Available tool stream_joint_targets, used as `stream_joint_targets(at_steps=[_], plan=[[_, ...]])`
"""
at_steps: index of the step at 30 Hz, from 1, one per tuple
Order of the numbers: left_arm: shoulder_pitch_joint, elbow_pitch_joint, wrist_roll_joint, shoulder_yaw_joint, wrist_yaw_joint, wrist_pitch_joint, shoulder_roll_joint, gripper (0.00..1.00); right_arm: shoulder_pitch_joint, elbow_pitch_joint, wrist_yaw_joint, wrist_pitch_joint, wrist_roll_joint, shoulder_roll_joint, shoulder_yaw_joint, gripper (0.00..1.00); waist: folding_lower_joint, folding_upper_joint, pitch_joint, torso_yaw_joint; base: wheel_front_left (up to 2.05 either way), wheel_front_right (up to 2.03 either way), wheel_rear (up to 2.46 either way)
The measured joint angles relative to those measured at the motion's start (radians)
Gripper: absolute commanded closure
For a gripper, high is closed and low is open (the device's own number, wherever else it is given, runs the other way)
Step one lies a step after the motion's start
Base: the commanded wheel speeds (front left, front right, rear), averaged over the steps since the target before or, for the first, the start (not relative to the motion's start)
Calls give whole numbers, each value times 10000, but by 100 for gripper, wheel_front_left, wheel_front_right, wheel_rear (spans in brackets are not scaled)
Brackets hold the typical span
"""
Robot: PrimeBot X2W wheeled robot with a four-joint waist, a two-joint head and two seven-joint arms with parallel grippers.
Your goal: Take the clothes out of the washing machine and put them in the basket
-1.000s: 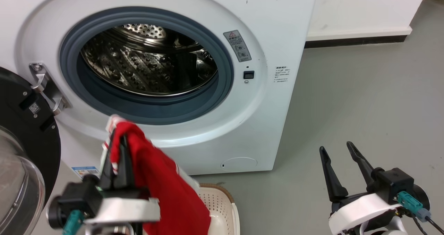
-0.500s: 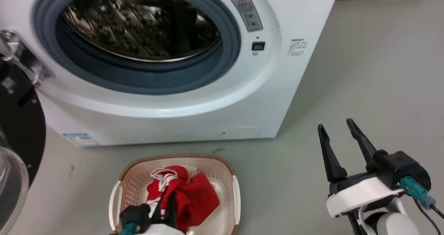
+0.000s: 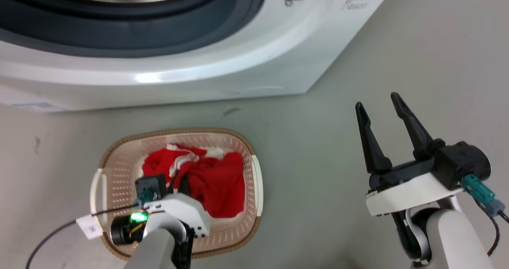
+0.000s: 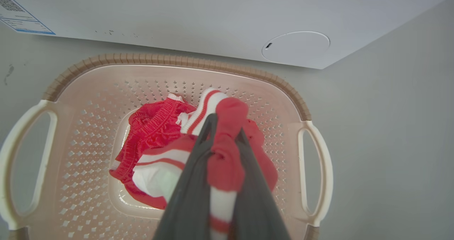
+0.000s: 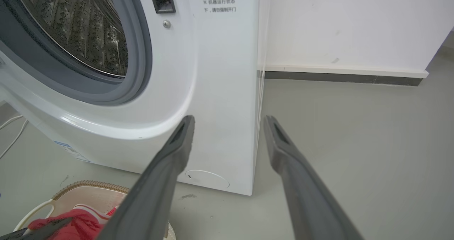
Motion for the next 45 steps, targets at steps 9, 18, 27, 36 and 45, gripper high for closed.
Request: stream_joint_targets(at_steps=[9, 18, 27, 36, 45], plan=[[-1676, 2098, 520, 282, -194, -29, 167, 100, -754, 351, 0, -533, 341, 0, 362, 0, 0, 0, 1769, -615, 0, 0, 0], [-2300, 3511, 619, 437, -372, -27, 594, 99, -1179, 784, 0, -957, 606, 2, 639, 0, 0, 0, 2836, -1369, 0, 0, 0], [-2189, 4368, 587, 464, -384, -29, 399, 0, -1221, 1415, 0, -1137, 564, 4, 560, 0, -1, 0, 2046, -1385, 0, 0, 0], [-785, 3599, 228, 997, -458, -29, 165, 0, -476, 1601, 0, -759, 111, 10, -4, 0, -2, 0, 63, -927, 0, 0, 0], [747, 1034, 299, 1772, -412, -27, 44, 0, 541, 1208, 0, -222, -291, 12, -462, 0, -3, 0, -1842, -237, 0, 0, 0]])
